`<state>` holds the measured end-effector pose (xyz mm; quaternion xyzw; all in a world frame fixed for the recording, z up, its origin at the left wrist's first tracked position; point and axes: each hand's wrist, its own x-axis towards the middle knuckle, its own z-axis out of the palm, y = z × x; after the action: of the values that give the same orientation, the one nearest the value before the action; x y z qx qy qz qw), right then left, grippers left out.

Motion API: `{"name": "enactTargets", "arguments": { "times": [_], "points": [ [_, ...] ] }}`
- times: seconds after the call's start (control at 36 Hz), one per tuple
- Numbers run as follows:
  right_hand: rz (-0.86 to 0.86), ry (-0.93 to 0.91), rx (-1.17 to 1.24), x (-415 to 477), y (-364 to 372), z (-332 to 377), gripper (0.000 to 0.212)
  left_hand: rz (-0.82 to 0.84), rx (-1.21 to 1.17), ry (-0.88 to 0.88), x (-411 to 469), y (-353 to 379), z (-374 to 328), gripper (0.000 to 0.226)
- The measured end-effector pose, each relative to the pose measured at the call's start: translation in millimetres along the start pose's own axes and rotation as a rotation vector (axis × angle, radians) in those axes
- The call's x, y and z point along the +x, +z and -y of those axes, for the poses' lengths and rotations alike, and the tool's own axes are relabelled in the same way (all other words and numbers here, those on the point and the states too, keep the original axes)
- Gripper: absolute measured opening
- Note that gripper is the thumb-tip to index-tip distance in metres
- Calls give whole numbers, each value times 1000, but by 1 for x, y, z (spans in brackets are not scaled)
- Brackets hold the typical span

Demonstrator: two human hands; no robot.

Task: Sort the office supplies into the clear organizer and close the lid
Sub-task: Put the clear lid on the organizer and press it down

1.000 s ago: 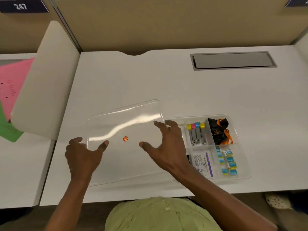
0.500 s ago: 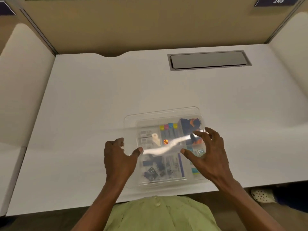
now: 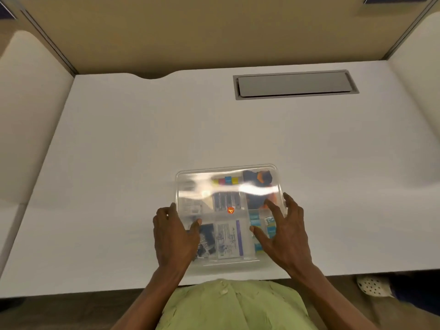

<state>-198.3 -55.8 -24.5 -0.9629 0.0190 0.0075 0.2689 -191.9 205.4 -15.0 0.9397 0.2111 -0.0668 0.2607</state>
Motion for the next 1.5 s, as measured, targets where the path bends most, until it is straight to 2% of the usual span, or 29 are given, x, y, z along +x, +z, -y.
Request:
{"name": "enactTargets", "arguments": {
  "times": [0.11, 0.22, 0.42, 0.53, 0.61, 0.67, 0.83, 0.94, 1.11, 1.33, 1.5],
  "points": [
    [6, 0, -8, 7, 6, -4, 84, -1, 19, 22, -1, 5, -1, 65],
    [9, 0, -46, 8, 11, -6, 85, -21, 102, 61, -3, 11, 4, 76],
    [-22, -42, -148, 17, 11, -3, 80, -72, 109, 130, 0, 22, 19, 80],
    [-26, -69, -124, 34, 11, 1, 72, -61, 149, 171, 7, 23, 23, 81],
    [4, -92, -125, 43, 11, 1, 86, -85, 165, 202, 14, 22, 27, 82],
    [26, -122, -155, 45, 12, 0, 95, -85, 173, 255, 19, 20, 27, 85],
    [56, -136, -221, 45, 18, -3, 95, -27, 207, 524, 38, 17, 19, 80],
    [51, -154, -212, 46, 17, -3, 96, 30, 194, 513, 43, 22, 20, 96],
    [32, -161, -171, 48, 15, 2, 103, 30, 230, 519, 47, 23, 19, 109],
    [53, -180, -273, 53, 20, -1, 99, 3, 217, 544, 55, 24, 15, 113],
    [74, -191, -320, 61, 20, 0, 95, 18, 321, 529, 64, 24, 14, 112]
  ]
}}
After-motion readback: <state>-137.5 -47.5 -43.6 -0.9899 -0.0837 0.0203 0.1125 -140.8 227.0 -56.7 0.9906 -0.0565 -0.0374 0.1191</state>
